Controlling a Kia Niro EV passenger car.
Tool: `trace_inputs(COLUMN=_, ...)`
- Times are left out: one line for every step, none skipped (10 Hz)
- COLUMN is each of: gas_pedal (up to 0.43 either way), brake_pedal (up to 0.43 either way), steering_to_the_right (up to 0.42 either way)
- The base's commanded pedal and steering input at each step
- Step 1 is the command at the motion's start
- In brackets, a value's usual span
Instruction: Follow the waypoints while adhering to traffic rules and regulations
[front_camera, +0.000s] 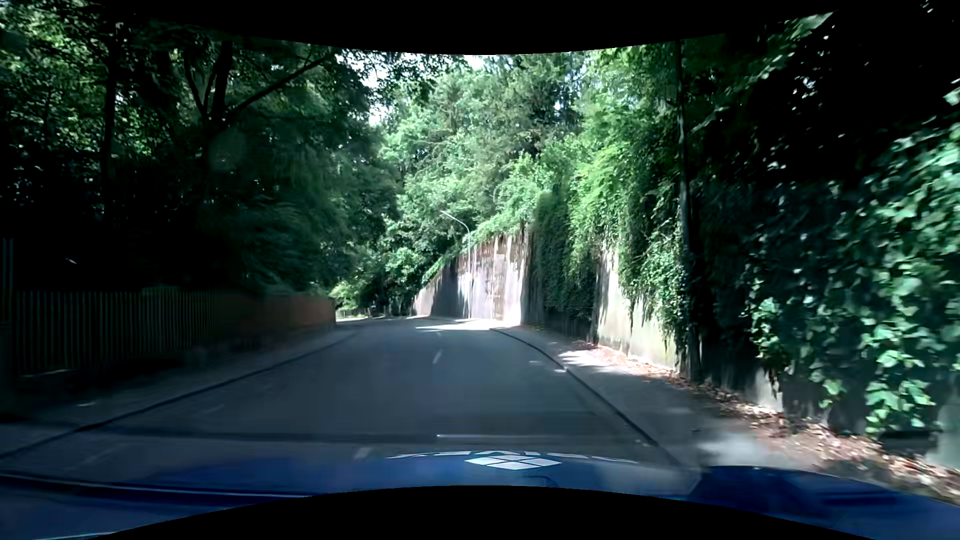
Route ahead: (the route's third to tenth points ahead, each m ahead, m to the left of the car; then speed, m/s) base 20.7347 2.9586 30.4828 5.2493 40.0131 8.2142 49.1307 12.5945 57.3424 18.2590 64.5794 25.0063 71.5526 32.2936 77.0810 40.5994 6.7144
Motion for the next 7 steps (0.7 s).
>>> trace_inputs(gas_pedal=0.079, brake_pedal=0.0, steering_to_the_right=-0.016)
trace_inputs(gas_pedal=0.079, brake_pedal=0.0, steering_to_the_right=-0.016)
trace_inputs(gas_pedal=0.079, brake_pedal=0.0, steering_to_the_right=-0.016)
trace_inputs(gas_pedal=0.079, brake_pedal=0.0, steering_to_the_right=-0.016)
trace_inputs(gas_pedal=0.079, brake_pedal=0.0, steering_to_the_right=-0.016)
trace_inputs(gas_pedal=0.079, brake_pedal=0.0, steering_to_the_right=-0.016)
trace_inputs(gas_pedal=0.079, brake_pedal=0.0, steering_to_the_right=-0.018)
